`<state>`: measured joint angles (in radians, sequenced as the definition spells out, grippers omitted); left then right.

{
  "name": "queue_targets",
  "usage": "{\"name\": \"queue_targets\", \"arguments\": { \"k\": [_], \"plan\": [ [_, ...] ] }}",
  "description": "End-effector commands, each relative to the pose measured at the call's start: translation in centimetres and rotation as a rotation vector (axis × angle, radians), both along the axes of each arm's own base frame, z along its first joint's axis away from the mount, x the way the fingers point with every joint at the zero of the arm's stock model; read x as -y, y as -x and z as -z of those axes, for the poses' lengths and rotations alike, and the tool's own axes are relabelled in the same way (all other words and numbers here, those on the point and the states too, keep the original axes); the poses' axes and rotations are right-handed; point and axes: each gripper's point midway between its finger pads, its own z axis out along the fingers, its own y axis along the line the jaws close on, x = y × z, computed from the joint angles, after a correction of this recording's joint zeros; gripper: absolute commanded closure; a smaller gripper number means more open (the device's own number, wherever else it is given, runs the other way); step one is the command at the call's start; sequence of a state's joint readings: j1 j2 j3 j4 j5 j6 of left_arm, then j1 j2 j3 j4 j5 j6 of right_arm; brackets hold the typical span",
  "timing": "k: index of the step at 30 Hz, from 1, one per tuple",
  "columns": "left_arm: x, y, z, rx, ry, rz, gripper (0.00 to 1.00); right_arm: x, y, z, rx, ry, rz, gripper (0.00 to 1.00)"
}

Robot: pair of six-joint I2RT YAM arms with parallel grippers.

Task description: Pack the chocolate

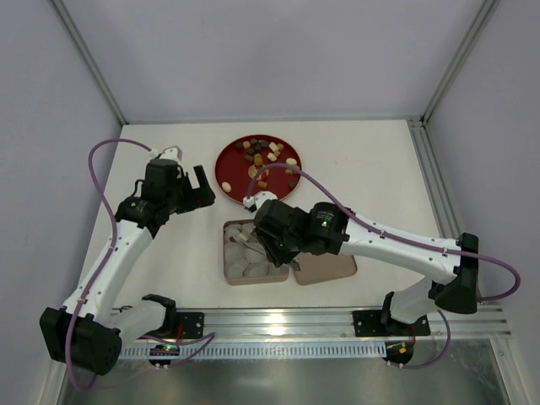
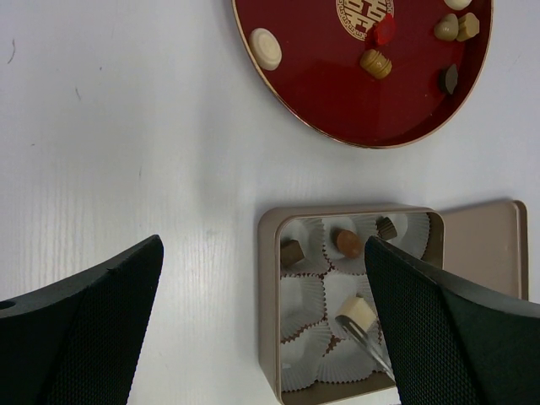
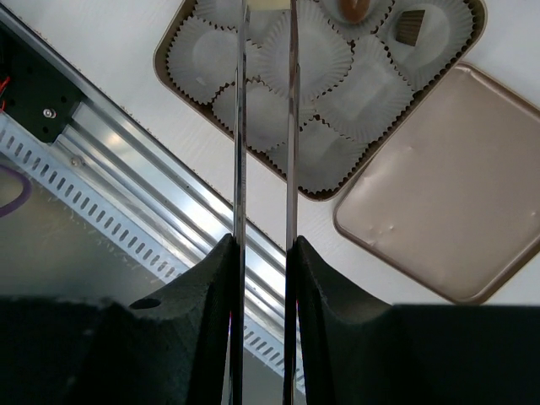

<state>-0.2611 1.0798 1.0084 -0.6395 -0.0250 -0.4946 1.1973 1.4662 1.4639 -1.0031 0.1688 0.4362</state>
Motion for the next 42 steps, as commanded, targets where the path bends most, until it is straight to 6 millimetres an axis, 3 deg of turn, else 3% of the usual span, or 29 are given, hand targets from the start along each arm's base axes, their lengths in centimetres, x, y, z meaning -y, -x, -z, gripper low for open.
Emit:
{"name": "queue_targets", "arguments": {
  "k": [1, 11, 21, 25, 37, 42],
  "plan": [
    [0.0, -0.6, -0.7, 0.036, 0.016, -0.007, 0.0, -1.8, 0.2, 0.1, -0.001, -0.052, 0.017, 0.69],
    [0.0, -0.5, -0.8, 0.038, 0.017, -0.007, 0.0, -3.8, 0.8, 1.6, -0.026, -0.033, -0.022, 0.69],
    [0.0, -0.5, -0.8, 0.039, 0.017, -0.007, 0.0, -4.2, 0.9, 2.8, -0.032, -0.006, -0.027, 0.68],
    [0.0, -0.4, -0.8, 0.038, 0.016, -0.007, 0.0, -4.2, 0.8, 3.1, -0.032, 0.003, -0.028, 0.63],
    [0.0, -0.5, -0.9, 0.039, 0.018, -0.008, 0.0, -4.4, 0.6, 3.0, -0.024, 0.006, -0.033, 0.57],
    [0.0, -0.4, -0.8, 0.037, 0.018, -0.005, 0.0, -3.9, 0.2, 1.9, 0.008, -0.002, -0.019, 0.56]
  ]
}}
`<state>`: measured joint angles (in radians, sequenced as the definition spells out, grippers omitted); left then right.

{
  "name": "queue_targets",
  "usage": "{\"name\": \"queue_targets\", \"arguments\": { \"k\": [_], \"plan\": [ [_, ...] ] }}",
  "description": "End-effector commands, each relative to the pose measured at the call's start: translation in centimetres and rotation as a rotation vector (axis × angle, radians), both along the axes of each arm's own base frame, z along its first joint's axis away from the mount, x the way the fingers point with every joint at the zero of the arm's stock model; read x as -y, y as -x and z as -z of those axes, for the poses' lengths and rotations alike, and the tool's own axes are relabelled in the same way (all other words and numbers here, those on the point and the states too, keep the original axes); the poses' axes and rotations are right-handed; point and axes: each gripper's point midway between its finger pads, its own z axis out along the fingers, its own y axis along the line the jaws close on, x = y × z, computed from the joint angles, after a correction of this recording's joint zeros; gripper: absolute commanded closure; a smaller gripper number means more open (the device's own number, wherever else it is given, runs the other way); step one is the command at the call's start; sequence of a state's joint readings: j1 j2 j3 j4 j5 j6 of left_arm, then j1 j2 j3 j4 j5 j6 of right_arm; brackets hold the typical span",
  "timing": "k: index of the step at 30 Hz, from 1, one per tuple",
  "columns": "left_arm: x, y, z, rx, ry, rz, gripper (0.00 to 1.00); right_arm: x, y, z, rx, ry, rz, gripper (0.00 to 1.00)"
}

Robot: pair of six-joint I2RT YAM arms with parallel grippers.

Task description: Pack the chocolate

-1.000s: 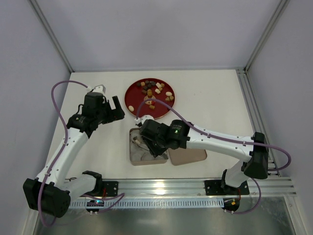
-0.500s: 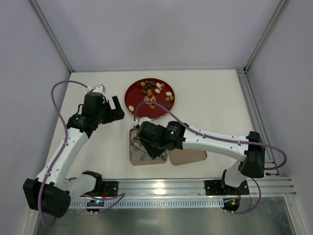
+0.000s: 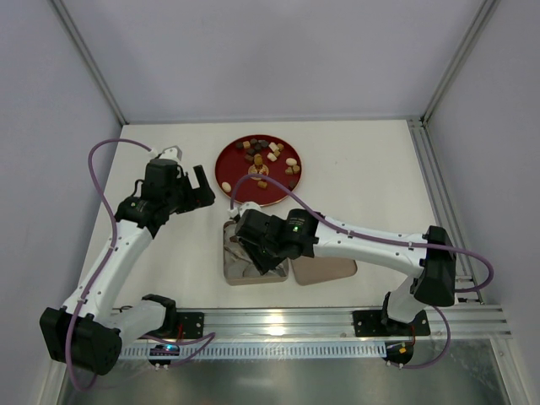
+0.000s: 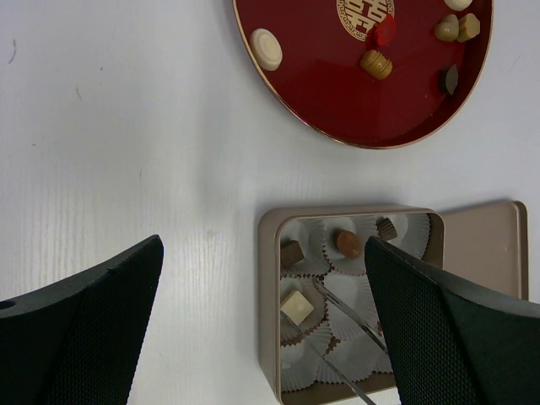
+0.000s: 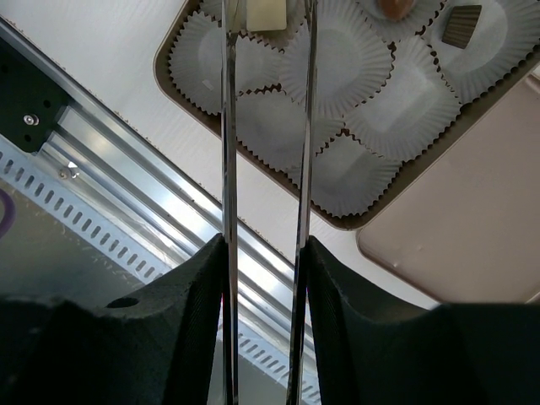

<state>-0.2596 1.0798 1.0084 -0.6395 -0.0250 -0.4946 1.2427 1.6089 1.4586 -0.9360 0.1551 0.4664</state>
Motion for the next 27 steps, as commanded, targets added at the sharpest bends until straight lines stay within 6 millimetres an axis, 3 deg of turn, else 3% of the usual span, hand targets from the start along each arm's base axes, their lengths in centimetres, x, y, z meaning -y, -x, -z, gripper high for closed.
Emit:
{"name": "queue_targets", "arguments": {
  "k": [1, 5, 11, 16, 20, 27],
  "plan": [
    [0.1, -0.4, -0.9, 0.038, 0.02, -0.002, 0.0, -0.6, -1.1, -2.8, 0.076, -0.065, 0.013, 0.56],
    [0.1, -0.5, -0.8, 0.038, 0.021, -0.003, 0.0, 0.6, -3.1, -5.2, 0.114, -0.102, 0.038, 0.56],
    [0.1, -0.4, -0.9, 0.039, 0.022, -0.001, 0.0, 4.3, -9.6, -8.4, 0.186, -0.133, 0.159, 0.57],
    [0.1, -0.4, -0.7, 0.035, 0.022, 0.0, 0.0, 6.1, -14.8, -7.6, 0.198, -0.096, 0.226, 0.57],
    [0.2, -0.4, -0.7, 0.033, 0.022, 0.001, 0.0, 6.8, -18.6, -5.2, 0.165, -0.056, 0.246, 0.57],
    [0.2, -0.5, -0.7, 0.033, 0.023, -0.001, 0.0, 6.2, -22.0, -3.2, 0.138, -0.03, 0.211, 0.57]
  ]
}}
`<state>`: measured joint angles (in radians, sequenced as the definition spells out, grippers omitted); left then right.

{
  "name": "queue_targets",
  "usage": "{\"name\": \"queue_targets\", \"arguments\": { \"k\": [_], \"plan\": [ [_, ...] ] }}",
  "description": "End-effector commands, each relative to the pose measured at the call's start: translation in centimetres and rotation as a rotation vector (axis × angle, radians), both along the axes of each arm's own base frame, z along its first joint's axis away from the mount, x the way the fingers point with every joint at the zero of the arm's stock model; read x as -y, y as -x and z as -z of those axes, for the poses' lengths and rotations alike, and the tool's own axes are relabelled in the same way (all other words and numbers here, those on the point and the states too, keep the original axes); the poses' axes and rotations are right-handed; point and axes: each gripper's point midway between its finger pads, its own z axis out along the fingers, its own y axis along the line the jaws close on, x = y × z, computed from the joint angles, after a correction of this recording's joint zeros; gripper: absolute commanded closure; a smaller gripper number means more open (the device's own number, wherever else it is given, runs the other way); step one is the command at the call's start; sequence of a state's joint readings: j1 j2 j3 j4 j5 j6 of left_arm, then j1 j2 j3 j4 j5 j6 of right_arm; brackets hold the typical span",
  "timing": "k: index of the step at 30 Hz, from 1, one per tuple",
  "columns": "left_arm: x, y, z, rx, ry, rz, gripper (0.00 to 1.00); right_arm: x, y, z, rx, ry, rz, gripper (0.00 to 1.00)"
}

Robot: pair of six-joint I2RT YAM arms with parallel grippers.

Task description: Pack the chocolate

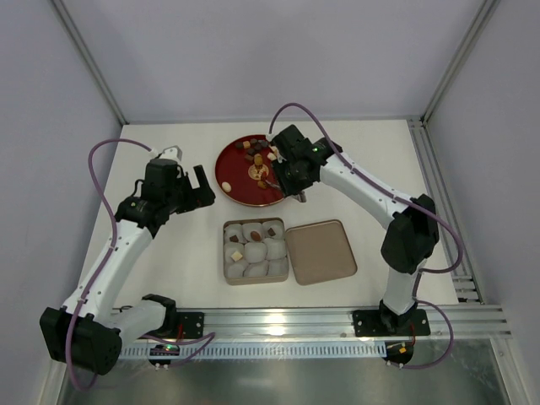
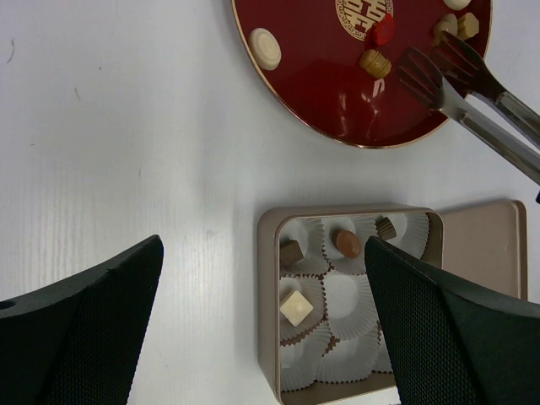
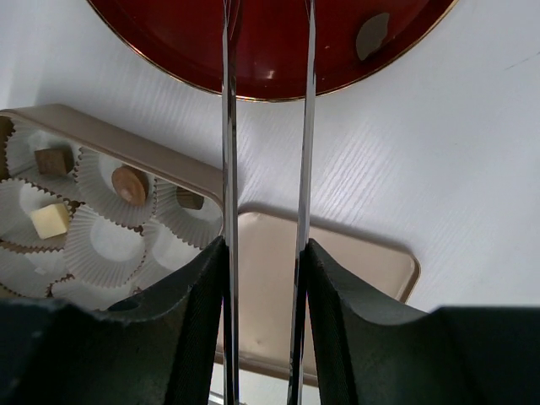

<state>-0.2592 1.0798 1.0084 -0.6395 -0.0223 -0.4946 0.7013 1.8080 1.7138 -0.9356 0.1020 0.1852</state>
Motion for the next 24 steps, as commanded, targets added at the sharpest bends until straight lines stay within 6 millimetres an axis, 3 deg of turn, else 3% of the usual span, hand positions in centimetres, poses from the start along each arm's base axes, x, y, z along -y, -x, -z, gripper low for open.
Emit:
{"name": "queue_targets", "arguments": {
  "k": [1, 14, 24],
  "plan": [
    [0.1, -0.5, -0.7, 0.035, 0.021, -0.003, 0.0, -1.6, -1.7, -2.1, 0.058, -0.057, -0.072, 0.56],
    [0.2, -0.5, -0.7, 0.033, 0.021, -0.001, 0.0, -2.2, -2.7, 0.9, 0.007, -0.017, -0.076, 0.57],
    [0.1, -0.5, -0.7, 0.035, 0.019, -0.003, 0.0, -2.2, -3.2, 1.8, -0.004, 0.009, -0.078, 0.57]
  ]
}}
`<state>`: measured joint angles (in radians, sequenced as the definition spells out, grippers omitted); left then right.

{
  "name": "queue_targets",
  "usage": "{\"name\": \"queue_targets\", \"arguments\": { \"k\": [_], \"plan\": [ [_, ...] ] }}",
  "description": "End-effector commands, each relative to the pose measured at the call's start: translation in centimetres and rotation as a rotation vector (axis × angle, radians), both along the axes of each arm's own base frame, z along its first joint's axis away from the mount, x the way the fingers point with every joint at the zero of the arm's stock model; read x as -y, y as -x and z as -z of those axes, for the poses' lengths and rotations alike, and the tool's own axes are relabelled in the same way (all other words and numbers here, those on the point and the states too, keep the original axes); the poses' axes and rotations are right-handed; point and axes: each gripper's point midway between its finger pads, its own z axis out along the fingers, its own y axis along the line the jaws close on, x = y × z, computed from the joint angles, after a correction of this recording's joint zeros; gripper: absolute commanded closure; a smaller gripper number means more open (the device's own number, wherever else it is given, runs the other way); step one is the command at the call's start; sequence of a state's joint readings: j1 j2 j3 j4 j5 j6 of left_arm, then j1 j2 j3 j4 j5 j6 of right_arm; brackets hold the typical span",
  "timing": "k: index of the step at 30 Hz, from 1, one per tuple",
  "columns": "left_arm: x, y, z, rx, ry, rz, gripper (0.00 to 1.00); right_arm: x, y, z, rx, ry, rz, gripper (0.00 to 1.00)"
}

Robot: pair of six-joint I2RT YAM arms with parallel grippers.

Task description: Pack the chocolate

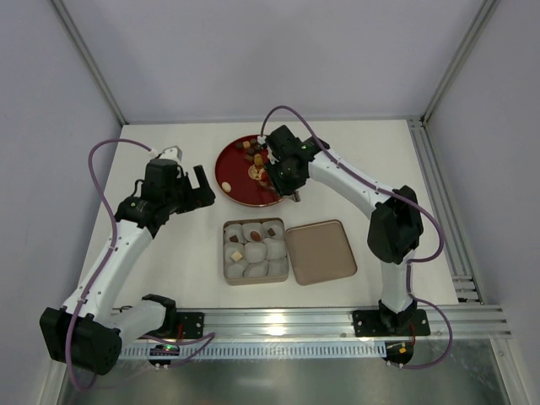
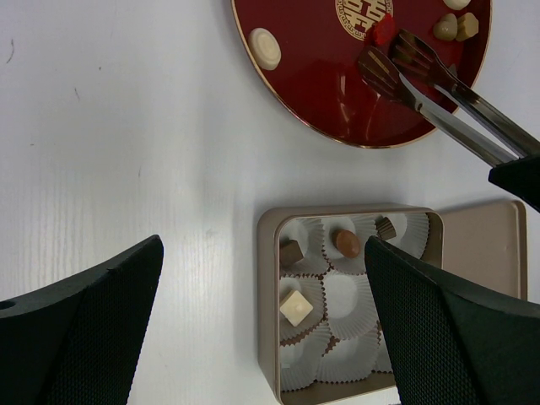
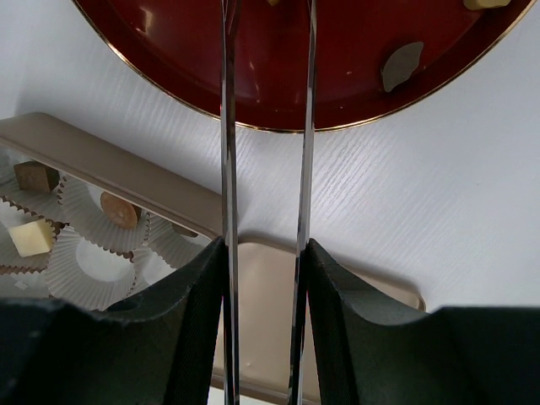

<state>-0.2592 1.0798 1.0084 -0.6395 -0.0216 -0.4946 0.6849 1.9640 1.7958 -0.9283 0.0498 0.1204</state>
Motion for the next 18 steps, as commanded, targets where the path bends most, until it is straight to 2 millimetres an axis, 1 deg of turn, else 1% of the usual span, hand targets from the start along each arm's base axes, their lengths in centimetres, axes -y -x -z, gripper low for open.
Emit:
{"name": "queue_targets", "arguments": {
  "k": [1, 9, 18],
  "plan": [
    [0.08, -0.54, -0.71, 0.035, 0.02, -0.004, 0.0, -0.72, -1.26, -1.93, 0.059, -0.028, -0.013, 0.57],
    [0.13, -0.5, -0.8, 0.038, 0.022, -0.003, 0.0, -0.43, -1.12, -2.57, 0.062, -0.025, 0.002, 0.58],
    [0.03, -0.45, -0.8, 0.038, 0.02, -0.005, 0.0, -0.62, -1.45, -2.19, 0.05, -0.015, 0.0, 0.58]
  ]
}}
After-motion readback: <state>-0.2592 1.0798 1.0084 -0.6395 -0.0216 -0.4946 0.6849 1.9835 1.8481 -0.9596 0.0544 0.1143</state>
